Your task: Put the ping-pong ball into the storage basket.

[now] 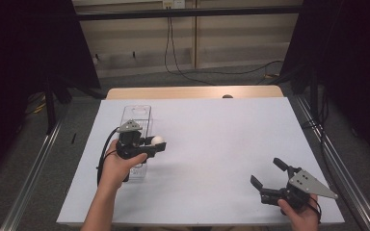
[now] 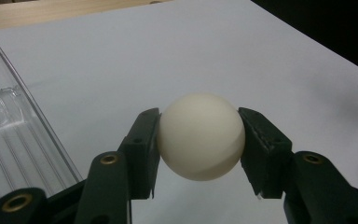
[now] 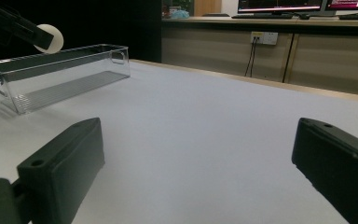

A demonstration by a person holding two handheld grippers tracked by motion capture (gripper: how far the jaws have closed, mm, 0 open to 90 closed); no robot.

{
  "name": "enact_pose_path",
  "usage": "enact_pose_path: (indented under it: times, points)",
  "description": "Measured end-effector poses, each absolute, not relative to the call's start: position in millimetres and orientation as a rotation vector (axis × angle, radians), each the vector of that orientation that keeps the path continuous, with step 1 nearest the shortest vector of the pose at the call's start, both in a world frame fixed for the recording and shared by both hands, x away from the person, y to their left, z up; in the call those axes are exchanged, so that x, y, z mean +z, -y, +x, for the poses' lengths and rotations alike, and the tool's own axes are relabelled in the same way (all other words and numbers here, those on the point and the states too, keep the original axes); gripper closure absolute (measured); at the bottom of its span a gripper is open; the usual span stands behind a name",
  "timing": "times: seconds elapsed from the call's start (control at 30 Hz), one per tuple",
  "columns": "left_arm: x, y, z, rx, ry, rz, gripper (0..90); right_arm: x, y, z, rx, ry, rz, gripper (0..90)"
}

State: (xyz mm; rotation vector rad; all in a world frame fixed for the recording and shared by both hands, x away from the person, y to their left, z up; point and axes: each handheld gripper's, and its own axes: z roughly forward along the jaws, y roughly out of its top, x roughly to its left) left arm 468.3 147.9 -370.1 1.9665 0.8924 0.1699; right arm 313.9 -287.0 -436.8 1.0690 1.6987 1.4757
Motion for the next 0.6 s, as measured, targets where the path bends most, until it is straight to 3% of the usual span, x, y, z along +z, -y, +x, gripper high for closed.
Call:
enact_pose_path:
  times: [0.6]
  points:
    - [-369.0,-154.8,470.2,0.175,-0.911,1.950,51.1,-437.0,286.8,314.1,1.474,-1.699,1.071,1.7]
